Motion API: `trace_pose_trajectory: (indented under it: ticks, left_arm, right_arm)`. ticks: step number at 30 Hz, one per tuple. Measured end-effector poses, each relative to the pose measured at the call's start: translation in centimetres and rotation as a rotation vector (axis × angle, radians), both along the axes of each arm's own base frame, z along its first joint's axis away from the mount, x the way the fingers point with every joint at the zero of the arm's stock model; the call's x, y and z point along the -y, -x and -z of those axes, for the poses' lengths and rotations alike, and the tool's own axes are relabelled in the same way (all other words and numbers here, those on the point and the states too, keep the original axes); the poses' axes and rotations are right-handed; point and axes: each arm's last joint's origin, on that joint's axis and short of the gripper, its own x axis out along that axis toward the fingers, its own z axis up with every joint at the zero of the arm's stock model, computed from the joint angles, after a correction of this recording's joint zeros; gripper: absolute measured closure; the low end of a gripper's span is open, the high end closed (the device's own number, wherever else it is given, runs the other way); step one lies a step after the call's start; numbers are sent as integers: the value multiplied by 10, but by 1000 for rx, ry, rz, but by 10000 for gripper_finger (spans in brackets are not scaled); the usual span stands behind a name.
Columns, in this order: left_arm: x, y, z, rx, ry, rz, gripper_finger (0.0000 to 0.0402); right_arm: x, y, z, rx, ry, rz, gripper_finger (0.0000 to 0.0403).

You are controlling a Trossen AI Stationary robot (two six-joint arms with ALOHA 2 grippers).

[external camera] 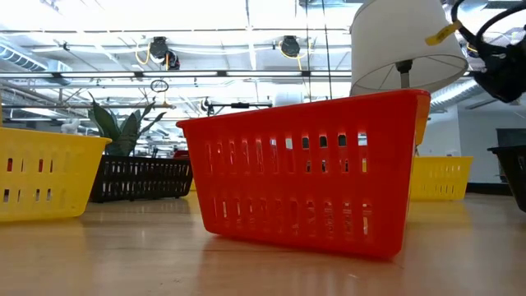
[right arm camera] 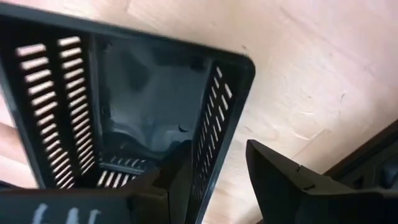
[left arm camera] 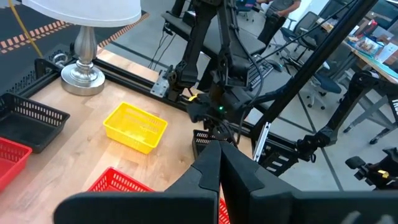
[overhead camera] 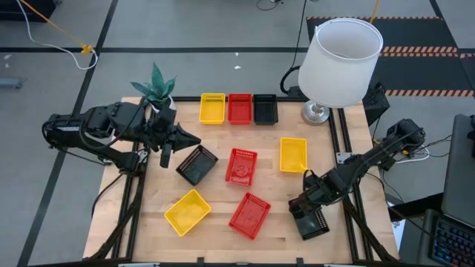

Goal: Stack baskets by color
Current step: Stack the bottom right black basket on the top black basket

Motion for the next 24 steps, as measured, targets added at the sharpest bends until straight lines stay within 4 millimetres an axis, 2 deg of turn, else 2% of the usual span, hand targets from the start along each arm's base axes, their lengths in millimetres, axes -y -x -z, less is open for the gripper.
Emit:
trace_pose_trajectory:
  ticks: [12,24]
  left_arm:
    - [0,0,0,1,-21,6,396]
    - [0,0,0,0,-13,4,396]
  right_arm:
    - [-19,9,1,31,21,53,269]
    - [-21,12,6,68,53,54,372]
